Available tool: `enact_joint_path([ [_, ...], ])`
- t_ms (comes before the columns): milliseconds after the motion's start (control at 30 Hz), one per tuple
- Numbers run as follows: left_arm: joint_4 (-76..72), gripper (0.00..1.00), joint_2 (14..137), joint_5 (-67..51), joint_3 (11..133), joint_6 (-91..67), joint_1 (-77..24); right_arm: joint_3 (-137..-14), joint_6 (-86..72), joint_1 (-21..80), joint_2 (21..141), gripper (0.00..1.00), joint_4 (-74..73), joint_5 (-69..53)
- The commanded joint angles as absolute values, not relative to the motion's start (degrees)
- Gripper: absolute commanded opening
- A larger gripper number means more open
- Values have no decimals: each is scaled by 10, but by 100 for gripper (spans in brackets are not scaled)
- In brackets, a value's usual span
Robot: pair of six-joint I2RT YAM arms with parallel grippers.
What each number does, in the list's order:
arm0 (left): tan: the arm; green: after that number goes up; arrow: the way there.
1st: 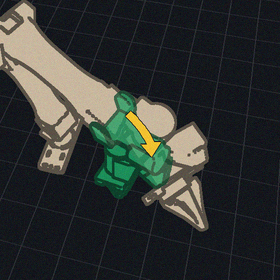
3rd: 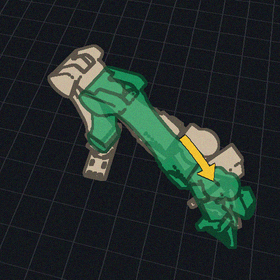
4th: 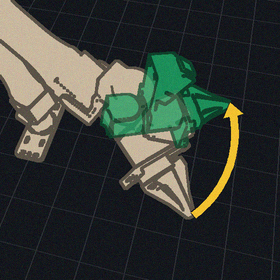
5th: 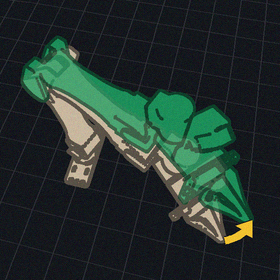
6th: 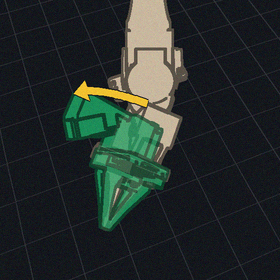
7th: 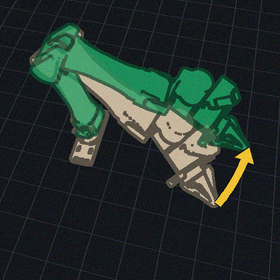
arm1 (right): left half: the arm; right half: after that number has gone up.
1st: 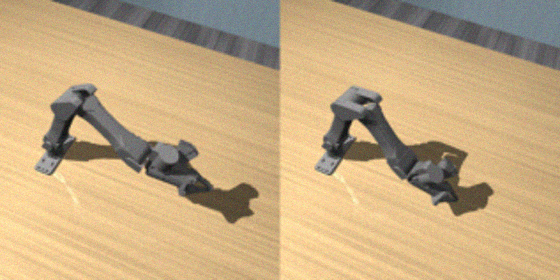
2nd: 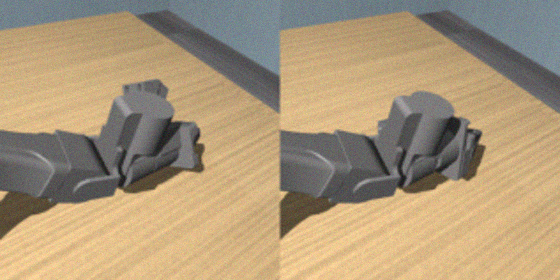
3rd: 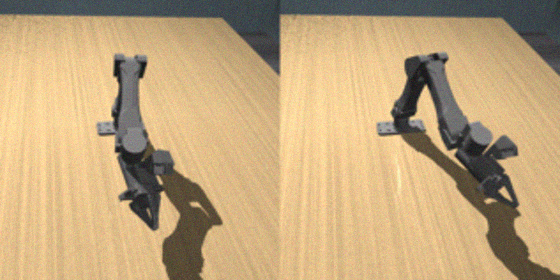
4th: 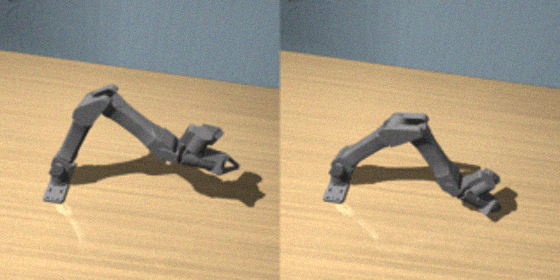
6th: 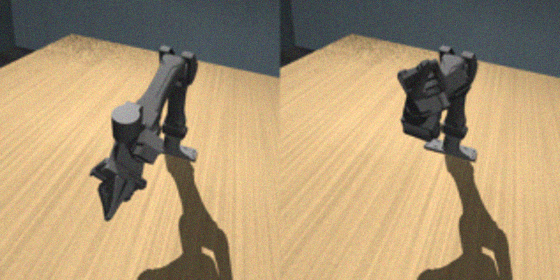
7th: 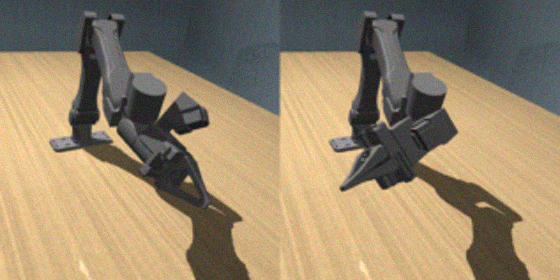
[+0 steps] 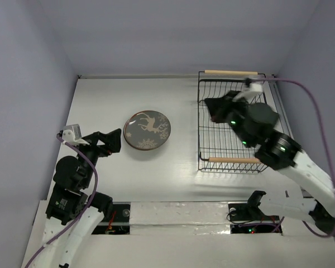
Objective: Unload the plates from the dish rack
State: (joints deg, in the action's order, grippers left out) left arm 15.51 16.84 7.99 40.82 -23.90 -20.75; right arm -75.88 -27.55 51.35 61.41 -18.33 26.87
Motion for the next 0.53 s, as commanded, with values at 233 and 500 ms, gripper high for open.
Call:
enact_joint_path([
  [233,154,99,174,152,516,-204,-204,-633,-194,516,272,100,-166,649],
  [500,173,99,141,178,471,-220,-204,-571,-194,516,258,100,-160,686],
])
